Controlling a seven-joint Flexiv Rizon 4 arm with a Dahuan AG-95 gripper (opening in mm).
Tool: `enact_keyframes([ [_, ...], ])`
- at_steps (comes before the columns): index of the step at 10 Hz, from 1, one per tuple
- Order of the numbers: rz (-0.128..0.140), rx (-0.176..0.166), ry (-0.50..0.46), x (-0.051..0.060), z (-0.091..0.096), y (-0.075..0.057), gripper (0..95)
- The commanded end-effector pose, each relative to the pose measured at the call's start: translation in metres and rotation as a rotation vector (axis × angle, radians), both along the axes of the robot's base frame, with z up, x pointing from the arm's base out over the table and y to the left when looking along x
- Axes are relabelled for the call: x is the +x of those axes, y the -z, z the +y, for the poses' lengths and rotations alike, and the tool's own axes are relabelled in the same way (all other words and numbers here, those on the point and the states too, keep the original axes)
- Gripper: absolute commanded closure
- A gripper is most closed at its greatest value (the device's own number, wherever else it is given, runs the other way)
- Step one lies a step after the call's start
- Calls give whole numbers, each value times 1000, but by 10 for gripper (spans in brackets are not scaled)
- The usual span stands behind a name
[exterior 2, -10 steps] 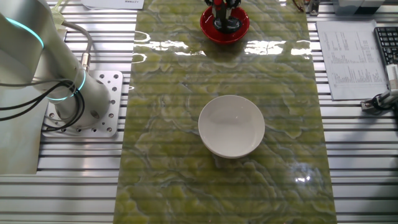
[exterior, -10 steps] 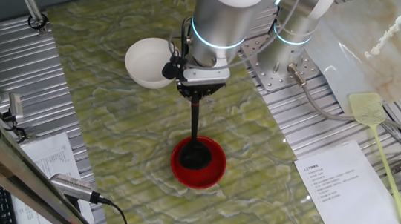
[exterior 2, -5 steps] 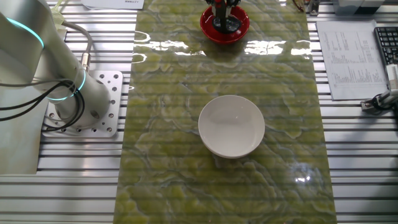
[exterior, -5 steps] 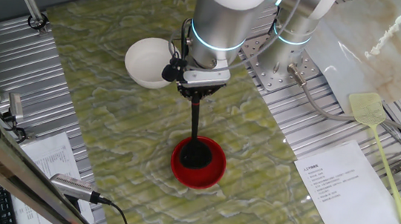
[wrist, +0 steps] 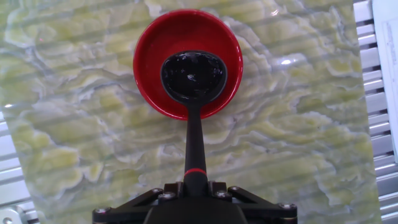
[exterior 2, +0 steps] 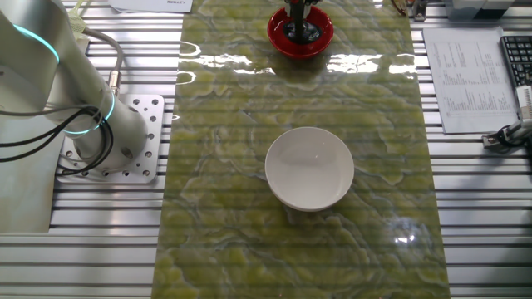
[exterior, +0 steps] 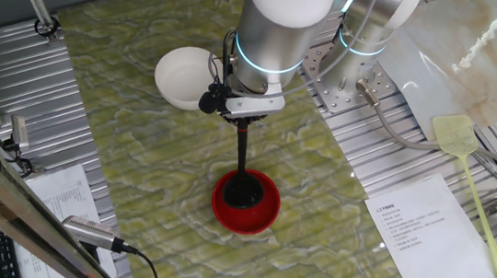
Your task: Scoop water with a large spoon from one bowl to another
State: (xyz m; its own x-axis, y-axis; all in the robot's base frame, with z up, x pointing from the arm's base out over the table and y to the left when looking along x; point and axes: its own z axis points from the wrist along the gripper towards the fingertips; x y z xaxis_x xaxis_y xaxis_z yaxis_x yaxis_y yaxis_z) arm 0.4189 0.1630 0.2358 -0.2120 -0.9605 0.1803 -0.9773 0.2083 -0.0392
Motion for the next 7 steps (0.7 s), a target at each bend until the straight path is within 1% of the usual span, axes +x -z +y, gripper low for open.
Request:
enact_keyframes([
  [1,2,-2,0,0,0,0,950],
  [2,4,-7,-1,0,0,-1,950],
  [7,7,-10,-1,0,0,-1,950],
])
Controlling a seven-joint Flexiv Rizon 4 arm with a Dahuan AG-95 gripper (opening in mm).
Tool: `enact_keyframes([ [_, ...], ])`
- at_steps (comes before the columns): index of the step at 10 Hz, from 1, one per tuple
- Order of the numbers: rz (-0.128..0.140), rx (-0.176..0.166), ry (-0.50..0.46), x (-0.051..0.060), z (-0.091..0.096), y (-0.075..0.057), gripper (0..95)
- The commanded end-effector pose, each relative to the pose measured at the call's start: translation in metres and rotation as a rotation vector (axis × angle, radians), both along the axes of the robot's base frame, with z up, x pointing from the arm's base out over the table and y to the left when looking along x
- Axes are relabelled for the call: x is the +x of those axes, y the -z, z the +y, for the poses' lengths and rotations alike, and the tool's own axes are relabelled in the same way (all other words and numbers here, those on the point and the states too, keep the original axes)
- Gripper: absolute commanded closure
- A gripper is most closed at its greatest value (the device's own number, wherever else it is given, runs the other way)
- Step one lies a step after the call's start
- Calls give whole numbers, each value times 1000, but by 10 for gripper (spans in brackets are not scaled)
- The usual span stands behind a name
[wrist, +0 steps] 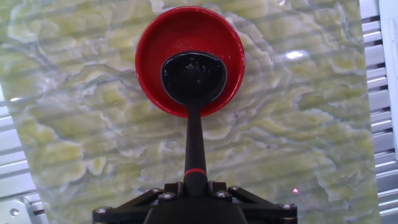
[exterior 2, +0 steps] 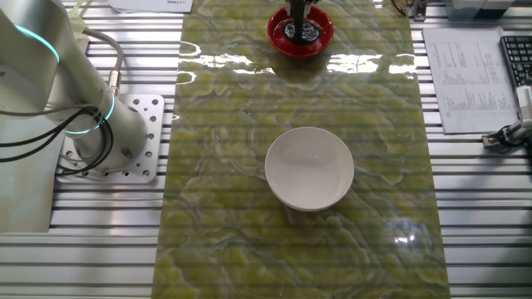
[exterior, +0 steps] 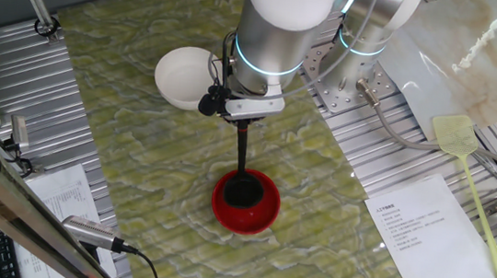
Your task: Scoop water with a large spoon from one bowl to another
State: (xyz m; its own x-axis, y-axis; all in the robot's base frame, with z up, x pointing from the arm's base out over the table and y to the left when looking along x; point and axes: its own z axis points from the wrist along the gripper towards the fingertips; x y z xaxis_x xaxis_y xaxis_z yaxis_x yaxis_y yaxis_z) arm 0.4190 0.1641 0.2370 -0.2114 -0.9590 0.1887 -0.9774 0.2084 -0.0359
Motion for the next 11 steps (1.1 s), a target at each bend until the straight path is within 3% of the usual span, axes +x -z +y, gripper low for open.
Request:
enact_keyframes([
  [1,3,-6,-3,0,-1,0,950],
  [4,5,-18,-10,0,-1,0,950],
  [11,4,-11,-11,0,-1,0,950],
])
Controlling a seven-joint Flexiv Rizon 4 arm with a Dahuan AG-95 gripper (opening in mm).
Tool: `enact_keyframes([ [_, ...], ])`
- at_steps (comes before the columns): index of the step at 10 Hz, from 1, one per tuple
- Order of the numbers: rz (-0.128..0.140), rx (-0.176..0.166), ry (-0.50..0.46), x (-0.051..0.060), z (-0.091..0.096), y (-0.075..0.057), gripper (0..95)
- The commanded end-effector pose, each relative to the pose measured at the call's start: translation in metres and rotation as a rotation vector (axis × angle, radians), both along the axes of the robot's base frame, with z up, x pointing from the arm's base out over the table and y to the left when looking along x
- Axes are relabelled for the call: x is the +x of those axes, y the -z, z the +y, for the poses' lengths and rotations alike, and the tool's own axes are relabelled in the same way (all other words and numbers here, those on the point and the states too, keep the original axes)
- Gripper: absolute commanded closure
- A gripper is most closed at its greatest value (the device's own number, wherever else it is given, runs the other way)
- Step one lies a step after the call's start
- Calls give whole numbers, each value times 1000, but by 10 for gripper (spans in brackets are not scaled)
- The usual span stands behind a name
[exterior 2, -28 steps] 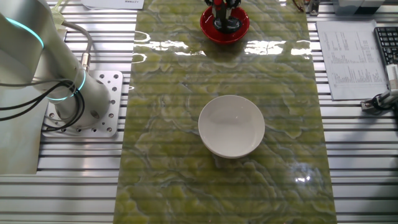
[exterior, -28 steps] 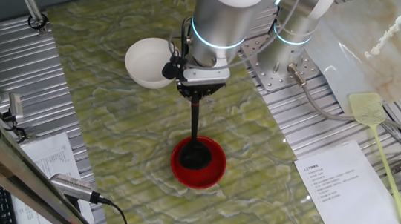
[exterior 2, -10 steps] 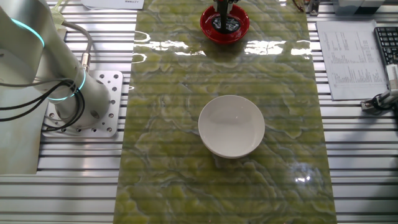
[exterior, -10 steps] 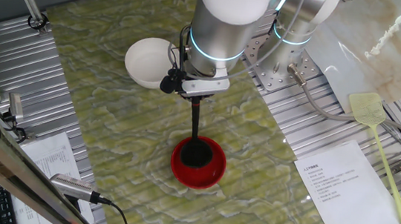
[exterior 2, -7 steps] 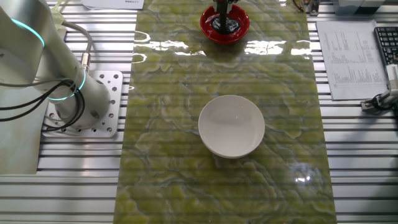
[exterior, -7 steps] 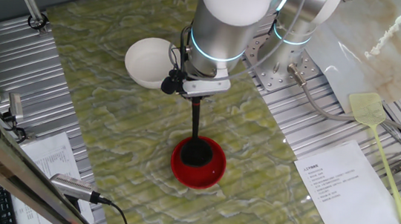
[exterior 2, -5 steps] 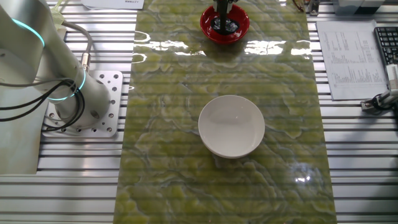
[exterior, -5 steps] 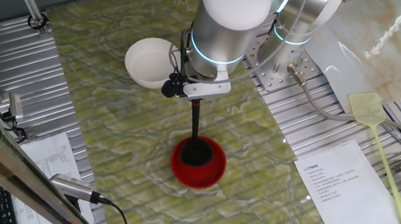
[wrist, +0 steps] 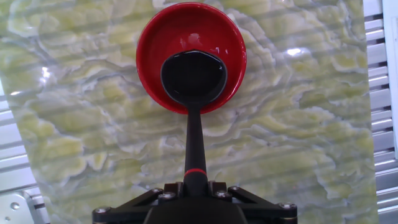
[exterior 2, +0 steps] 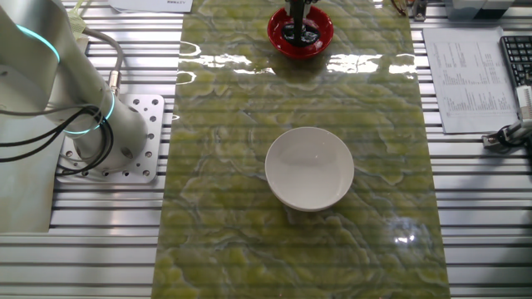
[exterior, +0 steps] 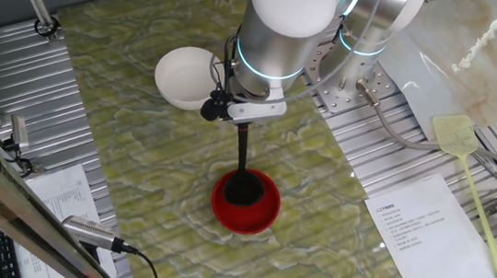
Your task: Scoop water with a large spoon from one bowl to another
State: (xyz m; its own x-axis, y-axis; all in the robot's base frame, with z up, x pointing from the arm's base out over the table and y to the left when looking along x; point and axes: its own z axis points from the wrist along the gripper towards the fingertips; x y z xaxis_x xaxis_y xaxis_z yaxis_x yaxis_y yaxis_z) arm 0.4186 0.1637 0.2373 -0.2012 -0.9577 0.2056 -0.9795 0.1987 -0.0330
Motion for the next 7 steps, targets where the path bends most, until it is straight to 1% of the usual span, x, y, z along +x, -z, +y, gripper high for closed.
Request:
enact_keyframes([
  [1,-6,30,12,0,0,0,950],
  [3,-16,53,34,1,1,-1,950],
  [4,-27,64,41,1,3,-3,950],
  [6,-43,72,20,2,4,-5,950],
  [7,-56,71,9,1,4,-5,950],
])
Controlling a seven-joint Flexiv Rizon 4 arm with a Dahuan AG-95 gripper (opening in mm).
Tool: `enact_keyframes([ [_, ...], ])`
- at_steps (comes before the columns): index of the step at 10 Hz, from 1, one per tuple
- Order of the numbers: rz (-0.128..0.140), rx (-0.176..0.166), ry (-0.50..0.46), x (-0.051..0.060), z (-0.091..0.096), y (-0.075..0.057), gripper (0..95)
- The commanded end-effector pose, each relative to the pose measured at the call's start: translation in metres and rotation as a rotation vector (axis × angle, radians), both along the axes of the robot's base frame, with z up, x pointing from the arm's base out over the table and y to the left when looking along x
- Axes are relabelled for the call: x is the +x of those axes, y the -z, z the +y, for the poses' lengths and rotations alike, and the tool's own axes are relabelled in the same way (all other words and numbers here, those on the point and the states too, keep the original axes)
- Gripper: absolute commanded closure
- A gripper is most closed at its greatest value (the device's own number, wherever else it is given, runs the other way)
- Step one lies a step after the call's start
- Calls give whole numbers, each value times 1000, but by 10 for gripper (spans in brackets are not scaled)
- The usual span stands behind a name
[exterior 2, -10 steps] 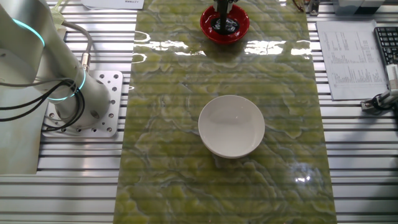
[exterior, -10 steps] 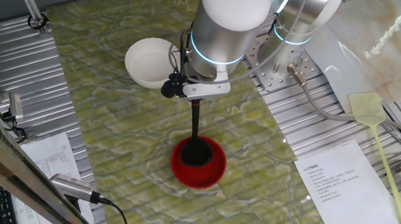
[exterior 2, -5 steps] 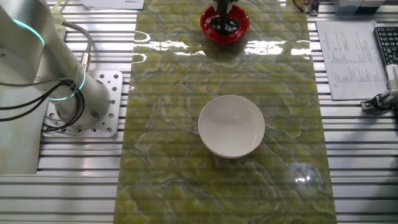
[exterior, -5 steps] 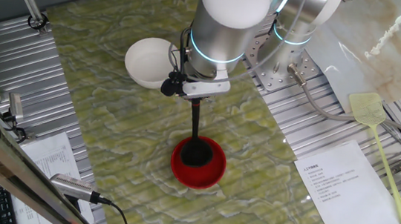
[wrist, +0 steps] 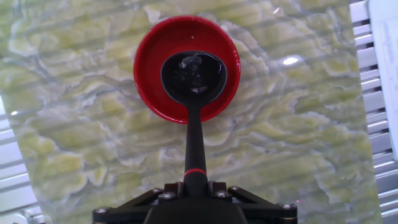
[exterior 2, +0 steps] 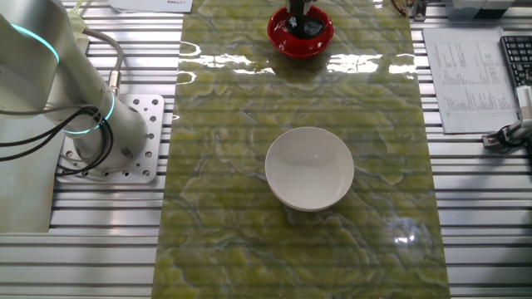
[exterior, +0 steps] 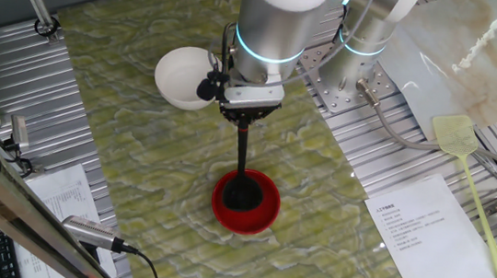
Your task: Scoop water with a large spoon from one bowl to another
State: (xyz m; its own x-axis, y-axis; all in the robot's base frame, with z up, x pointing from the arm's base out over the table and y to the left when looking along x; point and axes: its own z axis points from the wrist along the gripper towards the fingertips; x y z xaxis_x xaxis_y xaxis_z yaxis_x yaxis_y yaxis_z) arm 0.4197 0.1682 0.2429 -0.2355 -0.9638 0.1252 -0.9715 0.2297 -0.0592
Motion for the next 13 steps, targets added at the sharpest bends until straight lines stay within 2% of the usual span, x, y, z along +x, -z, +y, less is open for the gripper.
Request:
enact_keyframes([
  [1,-19,-1,-24,0,0,0,950],
  [6,-46,-3,-54,0,0,-2,950],
  [11,-70,34,-68,-3,-1,-8,950],
  [13,-98,56,-82,-4,-3,-9,950],
])
